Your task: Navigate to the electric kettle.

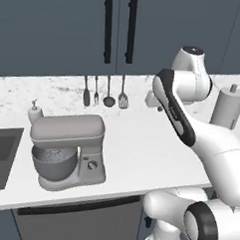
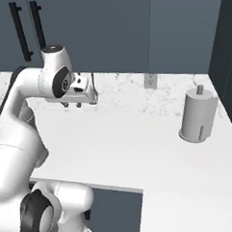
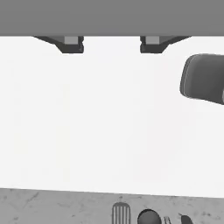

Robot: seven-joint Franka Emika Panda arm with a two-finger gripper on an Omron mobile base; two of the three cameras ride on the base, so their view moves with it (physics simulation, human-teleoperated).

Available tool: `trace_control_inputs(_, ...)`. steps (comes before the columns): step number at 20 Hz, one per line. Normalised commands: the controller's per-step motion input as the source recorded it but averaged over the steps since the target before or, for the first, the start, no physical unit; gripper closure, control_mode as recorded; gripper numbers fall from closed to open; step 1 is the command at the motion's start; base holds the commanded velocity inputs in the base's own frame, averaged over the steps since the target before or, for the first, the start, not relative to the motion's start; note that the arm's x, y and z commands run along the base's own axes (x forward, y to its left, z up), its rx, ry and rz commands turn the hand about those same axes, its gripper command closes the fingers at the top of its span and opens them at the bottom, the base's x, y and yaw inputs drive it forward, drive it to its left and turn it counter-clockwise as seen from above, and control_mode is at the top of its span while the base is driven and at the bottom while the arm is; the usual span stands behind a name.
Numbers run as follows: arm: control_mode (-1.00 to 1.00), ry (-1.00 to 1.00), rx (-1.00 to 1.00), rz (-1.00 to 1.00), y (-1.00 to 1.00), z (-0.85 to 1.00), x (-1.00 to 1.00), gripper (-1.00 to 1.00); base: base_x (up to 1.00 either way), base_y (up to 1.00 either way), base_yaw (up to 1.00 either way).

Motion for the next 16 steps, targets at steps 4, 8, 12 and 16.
trace_control_inputs(4, -1.0, -0.08, 0.0, 0.05, 0.06, 0.0, -0.69, -1.0, 0.0, 0.0, 0.0)
trace_control_inputs(8, -1.0, -0.16, 0.0, 0.0, 0.0, 0.0, -1.0, -1.0, 0.0, 0.0, 0.0)
trace_control_inputs(12, -1.0, -0.28, 0.0, 0.0, 0.0, 0.04, -0.78, -1.0, 0.0, 0.0, 0.0)
trace_control_inputs(16, -1.0, -0.32, 0.01, 0.0, 0.0, 0.26, -0.57, -1.0, 0.0, 0.0, 0.0)
